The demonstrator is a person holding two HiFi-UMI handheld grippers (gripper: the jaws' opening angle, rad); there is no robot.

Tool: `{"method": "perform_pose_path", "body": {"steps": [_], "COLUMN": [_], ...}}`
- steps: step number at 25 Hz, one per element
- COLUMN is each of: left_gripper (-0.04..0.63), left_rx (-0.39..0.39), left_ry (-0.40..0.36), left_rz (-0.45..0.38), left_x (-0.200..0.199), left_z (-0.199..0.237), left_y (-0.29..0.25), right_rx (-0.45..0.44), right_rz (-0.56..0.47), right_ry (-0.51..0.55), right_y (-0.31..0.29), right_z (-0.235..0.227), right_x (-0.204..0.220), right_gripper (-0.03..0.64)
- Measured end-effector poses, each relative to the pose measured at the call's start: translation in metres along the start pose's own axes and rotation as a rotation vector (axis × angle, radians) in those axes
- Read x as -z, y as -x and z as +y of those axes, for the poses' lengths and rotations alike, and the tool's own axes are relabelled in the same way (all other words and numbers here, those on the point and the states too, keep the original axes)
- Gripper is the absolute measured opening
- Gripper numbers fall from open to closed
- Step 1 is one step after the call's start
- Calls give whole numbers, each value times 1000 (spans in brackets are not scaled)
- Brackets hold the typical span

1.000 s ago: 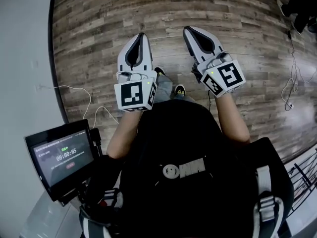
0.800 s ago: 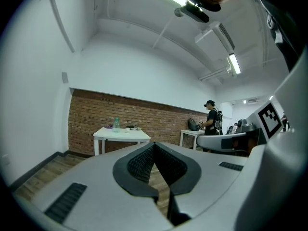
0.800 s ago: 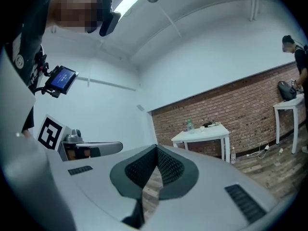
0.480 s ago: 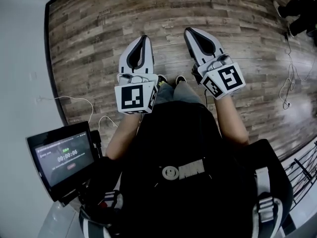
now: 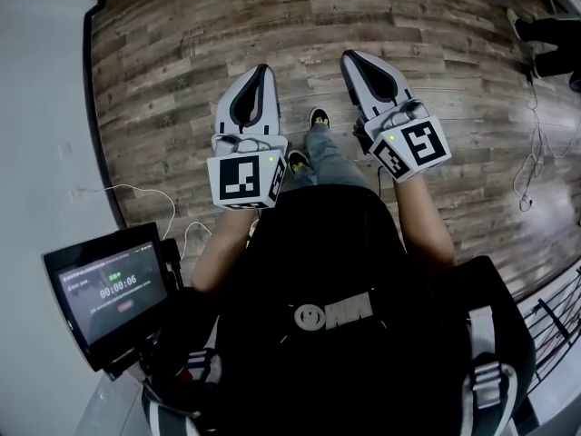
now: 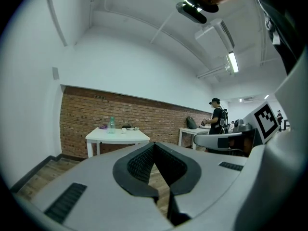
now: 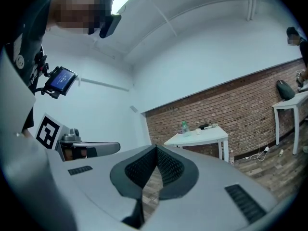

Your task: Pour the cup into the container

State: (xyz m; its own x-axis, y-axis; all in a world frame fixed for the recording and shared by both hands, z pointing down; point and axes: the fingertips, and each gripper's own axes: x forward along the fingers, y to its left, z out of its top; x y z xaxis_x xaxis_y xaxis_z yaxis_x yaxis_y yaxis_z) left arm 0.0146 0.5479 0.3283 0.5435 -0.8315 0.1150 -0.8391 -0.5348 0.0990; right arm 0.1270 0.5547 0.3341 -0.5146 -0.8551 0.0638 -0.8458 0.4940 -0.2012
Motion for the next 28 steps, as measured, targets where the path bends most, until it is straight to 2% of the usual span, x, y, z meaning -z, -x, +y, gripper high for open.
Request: {"method": "perform_pose_path", "body": {"steps": [9, 16, 24, 28], "left_gripper": [-2, -2, -2, -2], "left_rx": [-24, -53, -67, -62], "left_ry": [-36, -43, -27, 3], "left_rz": [-1, 8, 9, 11], "left_x": [-23, -27, -24, -28], "left_z": [0, 12, 63, 112], "left_y": [-85, -122, -152, -183], "right_rx": [-30, -67, -61, -43], "right_rz": [-44, -17, 20, 45], "right_ry": [-21, -34, -29, -18], "right_y": [-48, -77, -128, -181], "right_z": [-76, -105, -115, -121], "right_x": [-27, -31, -24, -27], "right_gripper": [-8, -8, -8, -8]}}
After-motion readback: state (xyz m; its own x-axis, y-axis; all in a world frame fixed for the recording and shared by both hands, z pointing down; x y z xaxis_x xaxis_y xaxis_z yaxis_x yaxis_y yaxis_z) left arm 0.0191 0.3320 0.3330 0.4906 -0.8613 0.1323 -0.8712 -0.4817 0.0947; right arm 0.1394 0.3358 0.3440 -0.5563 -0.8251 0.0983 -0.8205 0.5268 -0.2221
